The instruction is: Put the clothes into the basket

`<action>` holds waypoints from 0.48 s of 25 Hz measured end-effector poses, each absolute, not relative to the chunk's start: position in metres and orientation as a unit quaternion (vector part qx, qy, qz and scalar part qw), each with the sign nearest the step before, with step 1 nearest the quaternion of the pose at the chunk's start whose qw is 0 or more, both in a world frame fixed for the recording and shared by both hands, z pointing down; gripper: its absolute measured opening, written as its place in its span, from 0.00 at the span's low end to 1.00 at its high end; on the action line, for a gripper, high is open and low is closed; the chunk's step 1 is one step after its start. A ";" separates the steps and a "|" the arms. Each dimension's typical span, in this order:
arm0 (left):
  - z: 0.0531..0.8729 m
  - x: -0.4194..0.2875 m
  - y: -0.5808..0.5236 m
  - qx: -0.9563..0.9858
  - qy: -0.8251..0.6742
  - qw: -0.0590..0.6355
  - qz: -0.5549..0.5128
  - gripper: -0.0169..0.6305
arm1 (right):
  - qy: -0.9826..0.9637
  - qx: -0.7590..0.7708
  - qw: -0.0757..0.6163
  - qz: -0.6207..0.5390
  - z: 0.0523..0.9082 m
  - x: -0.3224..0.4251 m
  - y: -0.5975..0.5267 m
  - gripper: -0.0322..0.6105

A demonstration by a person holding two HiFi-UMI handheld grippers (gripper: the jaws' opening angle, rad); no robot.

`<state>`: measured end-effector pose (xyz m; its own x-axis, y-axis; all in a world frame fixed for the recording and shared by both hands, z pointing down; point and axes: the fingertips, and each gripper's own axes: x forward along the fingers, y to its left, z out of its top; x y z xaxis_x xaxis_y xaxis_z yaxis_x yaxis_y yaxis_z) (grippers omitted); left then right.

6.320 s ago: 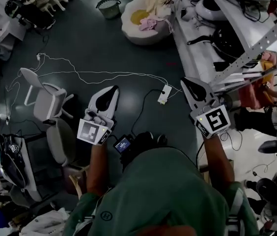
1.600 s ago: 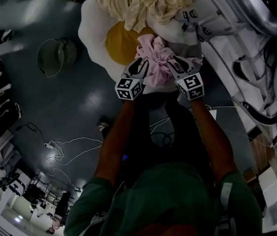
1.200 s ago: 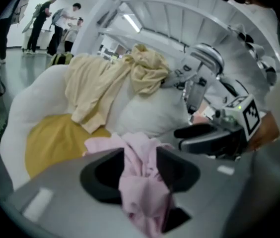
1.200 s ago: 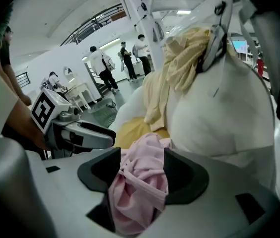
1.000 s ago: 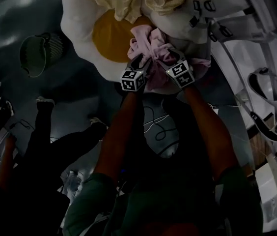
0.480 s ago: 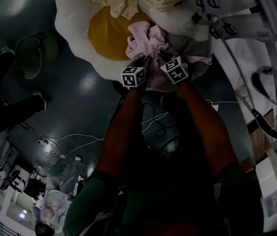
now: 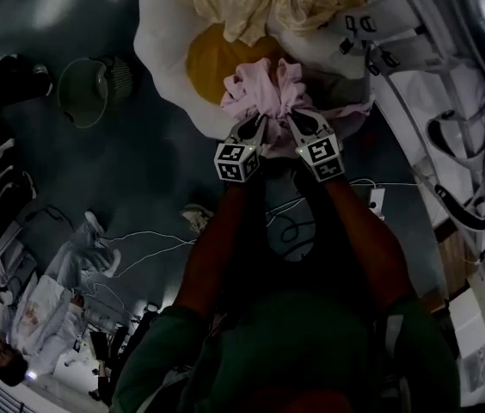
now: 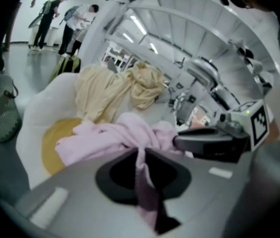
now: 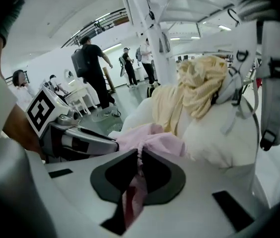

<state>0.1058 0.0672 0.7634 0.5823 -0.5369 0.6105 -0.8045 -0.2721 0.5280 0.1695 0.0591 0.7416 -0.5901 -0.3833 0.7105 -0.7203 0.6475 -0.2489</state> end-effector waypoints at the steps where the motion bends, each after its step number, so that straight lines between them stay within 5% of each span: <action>1: 0.745 0.101 0.065 0.786 -0.431 0.417 0.149 0.09 | -0.856 0.327 0.307 0.257 0.723 0.165 0.056 0.09; 12: 0.541 0.022 0.041 0.822 -0.446 0.348 0.062 0.09 | -0.904 0.326 0.232 0.151 0.511 0.090 0.032 0.09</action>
<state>0.0217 0.0405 0.5407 0.5944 -0.6905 0.4122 -0.7768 -0.3603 0.5166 0.0902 0.0316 0.5107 -0.6799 -0.5188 0.5182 -0.6593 0.7419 -0.1222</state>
